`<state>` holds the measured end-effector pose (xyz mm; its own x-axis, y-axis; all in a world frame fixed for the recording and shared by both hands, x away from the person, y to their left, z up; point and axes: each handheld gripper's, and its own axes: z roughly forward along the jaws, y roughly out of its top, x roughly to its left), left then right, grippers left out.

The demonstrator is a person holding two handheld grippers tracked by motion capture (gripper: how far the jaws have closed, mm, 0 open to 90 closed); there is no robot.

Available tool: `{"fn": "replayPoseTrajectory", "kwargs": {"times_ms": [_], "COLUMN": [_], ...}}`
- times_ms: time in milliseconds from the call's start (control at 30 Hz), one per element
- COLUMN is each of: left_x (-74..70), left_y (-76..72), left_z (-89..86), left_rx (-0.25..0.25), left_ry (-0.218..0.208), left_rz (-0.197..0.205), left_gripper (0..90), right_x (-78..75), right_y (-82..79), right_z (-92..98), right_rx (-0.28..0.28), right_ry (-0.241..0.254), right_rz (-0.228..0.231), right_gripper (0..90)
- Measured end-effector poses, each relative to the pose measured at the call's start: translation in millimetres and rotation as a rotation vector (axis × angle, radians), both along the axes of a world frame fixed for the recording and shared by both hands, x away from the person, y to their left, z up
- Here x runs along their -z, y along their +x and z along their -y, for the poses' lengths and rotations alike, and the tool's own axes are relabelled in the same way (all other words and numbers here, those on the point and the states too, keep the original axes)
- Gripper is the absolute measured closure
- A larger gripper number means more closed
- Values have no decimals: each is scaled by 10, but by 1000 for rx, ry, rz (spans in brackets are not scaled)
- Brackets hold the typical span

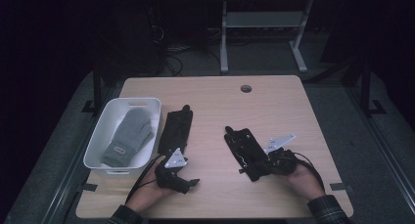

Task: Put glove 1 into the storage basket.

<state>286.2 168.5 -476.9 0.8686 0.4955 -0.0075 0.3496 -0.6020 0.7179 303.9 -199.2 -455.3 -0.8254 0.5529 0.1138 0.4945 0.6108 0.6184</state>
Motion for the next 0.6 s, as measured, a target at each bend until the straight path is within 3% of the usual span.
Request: {"fn": "replayPoseTrajectory", "kwargs": {"times_ms": [367, 467, 600], "left_x": [5, 6, 5], "left_y": [0, 0, 1], "left_z": [1, 1, 1], "left_rx": [-1, -1, 0], "left_ry": [-5, -5, -4], "left_rz": [3, 3, 4], "left_gripper": [121, 122, 121], "right_x": [-4, -64, -151], "right_y": [-290, -309, -262], "right_z": [-74, -56, 79], "right_rx": [-63, -52, 14], "right_ry": [14, 41, 67], "right_rz": [-14, 16, 82], "right_gripper": [900, 873, 813]}}
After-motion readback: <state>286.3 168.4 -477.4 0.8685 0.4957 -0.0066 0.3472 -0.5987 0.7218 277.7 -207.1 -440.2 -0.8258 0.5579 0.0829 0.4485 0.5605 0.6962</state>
